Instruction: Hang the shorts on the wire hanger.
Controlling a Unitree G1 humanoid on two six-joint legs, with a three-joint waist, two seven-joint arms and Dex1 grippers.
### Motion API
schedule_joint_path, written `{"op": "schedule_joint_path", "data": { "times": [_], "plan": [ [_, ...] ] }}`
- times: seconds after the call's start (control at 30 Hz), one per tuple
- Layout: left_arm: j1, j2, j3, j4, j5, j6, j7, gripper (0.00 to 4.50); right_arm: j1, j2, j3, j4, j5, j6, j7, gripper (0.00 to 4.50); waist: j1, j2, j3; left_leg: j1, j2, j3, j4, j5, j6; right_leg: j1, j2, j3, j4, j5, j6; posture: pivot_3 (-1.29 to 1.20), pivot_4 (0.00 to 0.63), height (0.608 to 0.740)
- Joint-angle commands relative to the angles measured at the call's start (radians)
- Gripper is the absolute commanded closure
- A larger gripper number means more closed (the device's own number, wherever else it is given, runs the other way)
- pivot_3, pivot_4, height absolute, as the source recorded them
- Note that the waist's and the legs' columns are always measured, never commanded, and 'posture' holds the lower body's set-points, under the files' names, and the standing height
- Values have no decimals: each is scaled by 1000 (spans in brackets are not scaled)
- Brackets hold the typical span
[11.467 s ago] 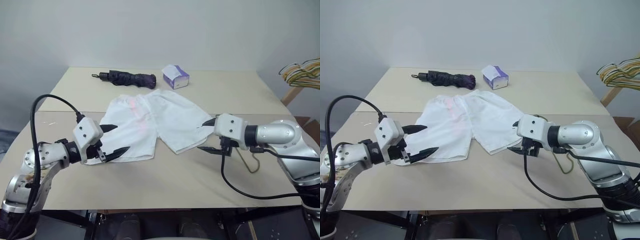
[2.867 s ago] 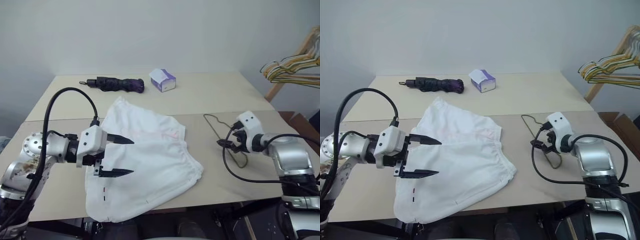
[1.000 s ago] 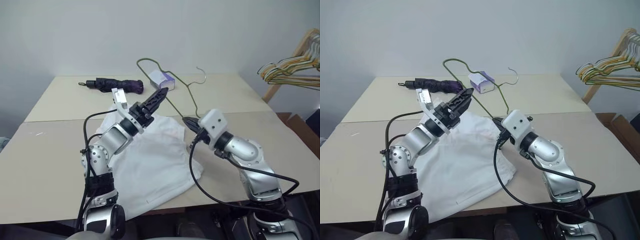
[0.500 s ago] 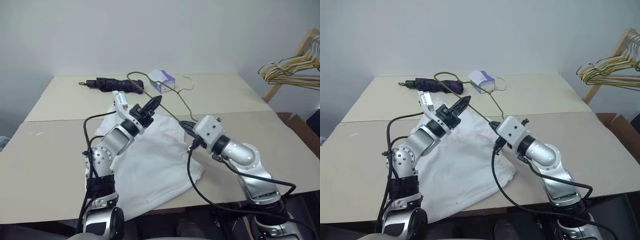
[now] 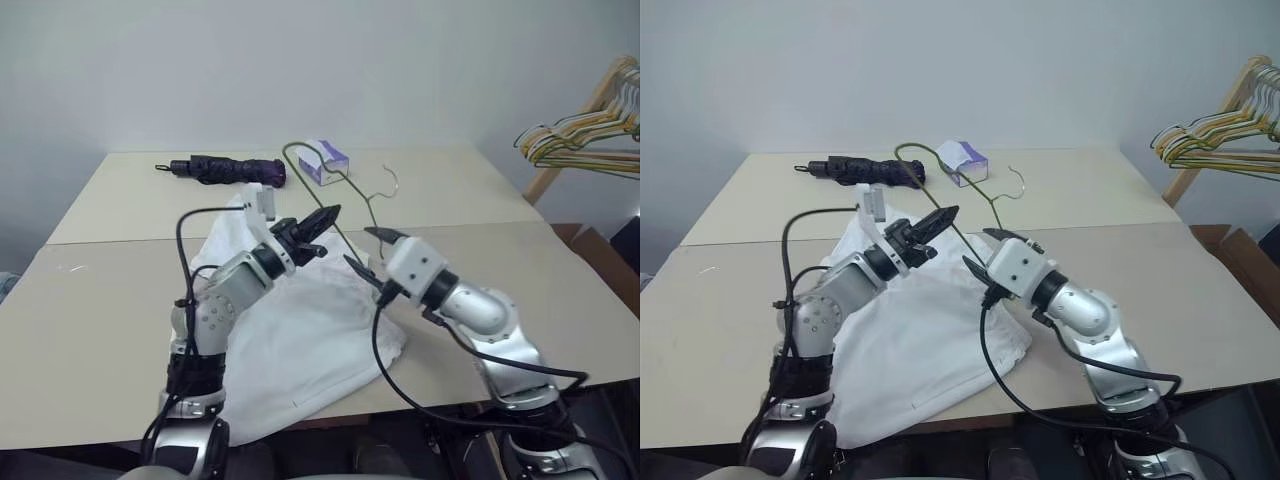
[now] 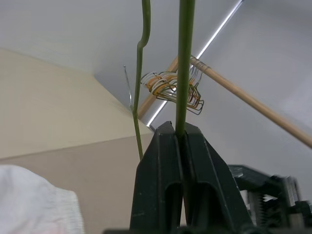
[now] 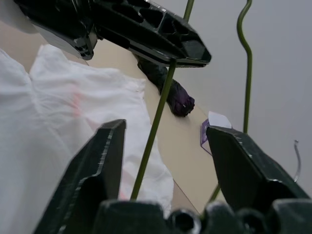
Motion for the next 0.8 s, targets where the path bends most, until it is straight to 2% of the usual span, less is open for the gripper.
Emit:
{"op": "schedule_joint_path", "data": {
  "times": [0.03, 0.1, 0.17, 0.33, 0.5, 0.8],
  "plan": [
    [-71, 95, 14, 4, 13, -40, -190, 4500, -21, -63, -168, -84, 282, 183, 111, 45, 1, 0, 0, 0, 0, 0, 0, 0, 0, 0, 0, 0, 0, 0, 0, -41, 0, 740],
    [-91, 162, 36, 32, 9, -50, -290, 4500, -32, -147, -251, -77, 504, 346, 223, 45, 1, 0, 0, 0, 0, 0, 0, 0, 0, 0, 0, 0, -1, 0, 0, -42, 0, 740],
    [-113, 211, 68, 65, -15, -47, -370, 4500, -35, -239, -299, -51, 650, 457, 324, 45, 1, 1, 1, 0, 1, 0, 0, 0, 0, 1, 0, -1, -1, 0, 0, -38, 0, 740],
    [-153, 333, 147, 134, -149, 23, -674, 4500, -123, -366, -324, 163, 884, 734, 443, 45, -5, 2, 1, 0, 3, 1, 0, 0, 0, 1, 1, -2, -3, 0, -1, -32, 0, 740],
    [-175, 384, 201, 173, -254, 85, -843, 4500, -195, -385, -237, 303, 882, 776, 563, 45, -1, 2, 2, -2, 3, 1, 0, 0, 1, 0, 1, -3, -5, 0, 0, -36, 0, 740],
    [-200, 364, 187, 197, -230, 73, -896, 4500, -353, -272, -74, 372, 822, 774, 598, 45, 1, 3, 2, -4, 3, 0, 0, 0, 1, -1, 1, -3, -6, 1, 1, -33, 0, 740]
  ]
}}
